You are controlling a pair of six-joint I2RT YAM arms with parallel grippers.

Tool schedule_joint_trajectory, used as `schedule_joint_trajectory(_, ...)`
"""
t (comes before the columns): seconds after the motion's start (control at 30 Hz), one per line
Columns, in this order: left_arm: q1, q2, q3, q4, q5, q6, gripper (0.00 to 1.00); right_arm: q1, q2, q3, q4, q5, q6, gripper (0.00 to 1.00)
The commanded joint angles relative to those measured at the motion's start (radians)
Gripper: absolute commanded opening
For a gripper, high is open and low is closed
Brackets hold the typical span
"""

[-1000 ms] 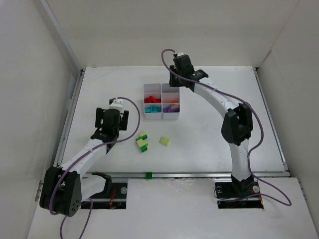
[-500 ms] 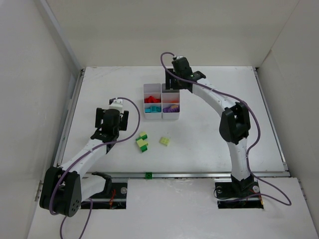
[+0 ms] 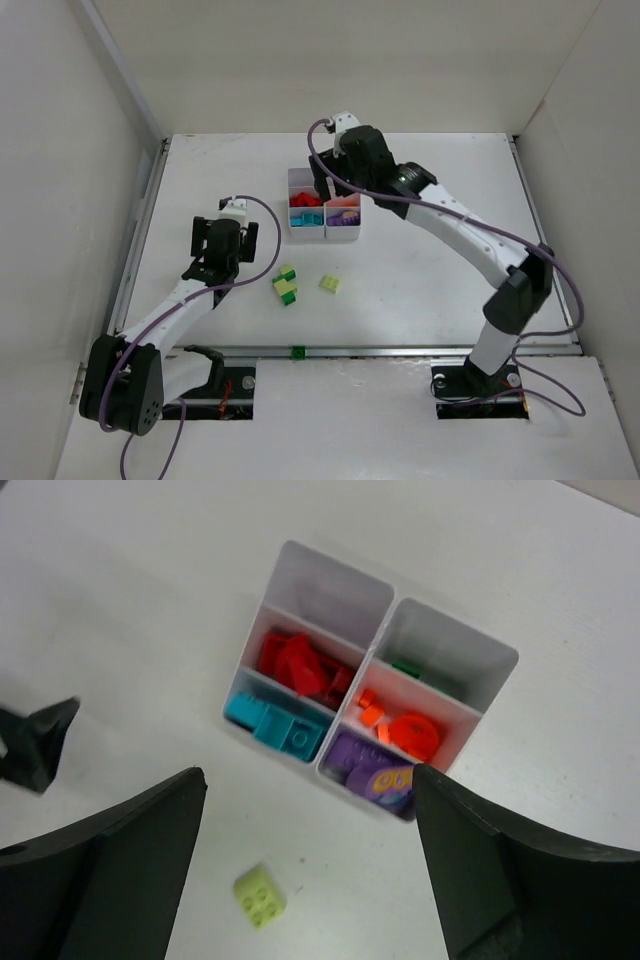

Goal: Sort the legos into containers by color

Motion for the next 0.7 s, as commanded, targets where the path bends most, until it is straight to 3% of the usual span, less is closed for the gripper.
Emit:
schedule_joint_trajectory(0.0,0.004,-0.01,-0.015,0.022,0.006,-0.019,1.0,0.035,-0.113,-0.118,-0.048,0.065,-0.013,0.89)
schedule_joint_trajectory(0.1,-0.011,0.013,-0.005,0.013,-0.003,-0.029,1.0,0.093,-0.155,-0.194,-0.12,0.149,0.073,0.89)
schedule_joint_trajectory(0.17,-0.025,0.013,-0.005,0.024,-0.003,-0.029,1.0,0.122,-0.184,-0.218,-0.154,0.195,0.166,1.0)
schedule_joint_trajectory(0.5,0.001,-0.01,-0.006,0.053,-0.035,-0.042,1.0,0.188,-0.233,-0.209,-0.397,0.419,0.617,1.0)
schedule_joint_trajectory(0.67,0.01,-0.061,-0.029,0.053,-0.035,-0.042,1.0,0.381,-0.249,-0.18,-0.49,0.8,0.752,1.0)
